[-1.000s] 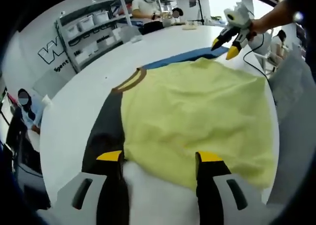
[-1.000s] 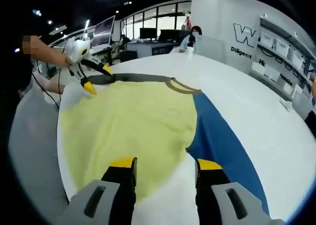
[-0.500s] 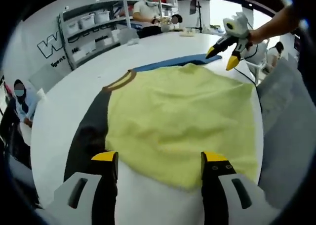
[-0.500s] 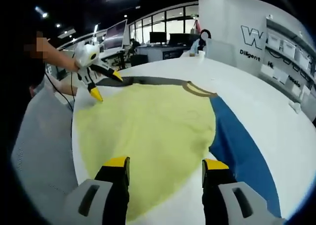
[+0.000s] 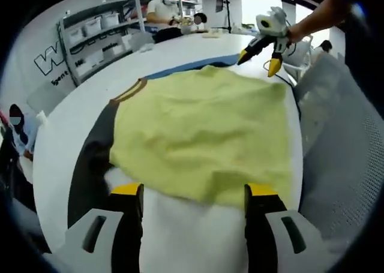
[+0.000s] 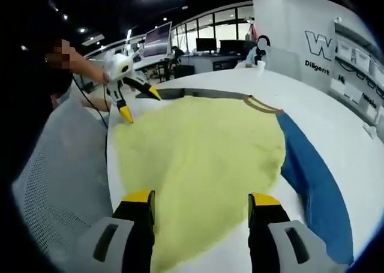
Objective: Fold the garment on the visible template until the final outline fits inside the template.
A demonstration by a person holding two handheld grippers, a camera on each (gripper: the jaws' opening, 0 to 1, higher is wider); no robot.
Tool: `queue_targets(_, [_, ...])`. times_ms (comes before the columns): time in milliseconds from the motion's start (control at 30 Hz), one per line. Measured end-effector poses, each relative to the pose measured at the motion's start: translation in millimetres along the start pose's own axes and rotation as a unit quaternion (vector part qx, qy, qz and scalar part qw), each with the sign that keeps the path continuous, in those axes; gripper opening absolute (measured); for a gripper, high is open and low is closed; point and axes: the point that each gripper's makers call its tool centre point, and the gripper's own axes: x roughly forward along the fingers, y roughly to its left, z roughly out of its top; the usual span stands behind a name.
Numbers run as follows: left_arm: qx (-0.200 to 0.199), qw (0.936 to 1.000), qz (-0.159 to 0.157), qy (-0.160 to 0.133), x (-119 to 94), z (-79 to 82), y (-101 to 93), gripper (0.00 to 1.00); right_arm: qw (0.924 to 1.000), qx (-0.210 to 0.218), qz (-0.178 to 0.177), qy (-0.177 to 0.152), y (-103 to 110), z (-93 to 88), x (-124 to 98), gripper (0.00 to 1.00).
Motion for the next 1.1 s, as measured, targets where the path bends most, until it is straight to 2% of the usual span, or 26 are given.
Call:
queue_targets(267, [0.013, 0.9997, -0.005, 0.018, 3.1, -10.5, -13.3, 0.71, 0.9998, 0.002, 0.01, 0.015, 10.5, -15.9, -0.5, 0.6])
queue_targets(400, [0.014, 0.9998, -0.005, 0.016, 6.5, -6.5, -18.4, 0.7, 0.9997, -0.002, 0.014, 0.022, 15.6, -21.3, -0.8, 0.6])
queue_targets(467, [0.039, 0.9988, 0.0, 0.03, 8.7, -10.7, -18.5, 0.7, 0.9995, -0.004, 0.015, 0.027, 17.0, -25.1, -0.2, 0.6])
queue_targets(500, [0.034, 0.9993, -0.004, 0.015, 9.8, -5.8, -21.4, 0.7, 0.9995, -0.004, 0.016, 0.029, 17.3, -26.4, -0.1, 0.6])
queue_targets(700, [0.022, 0.9994, 0.009, 0.025, 4.5, -11.9, -13.7, 0.73, 0.9989, -0.004, 0.021, 0.042, 22.6, -36.3, 2.2, 0.59])
queue_targets(1100, [0.009, 0.9994, 0.006, 0.032, -3.7, -22.8, -16.8, 0.7, 0.998, -0.001, 0.041, 0.048, 43.1, -42.1, 8.6, 0.59])
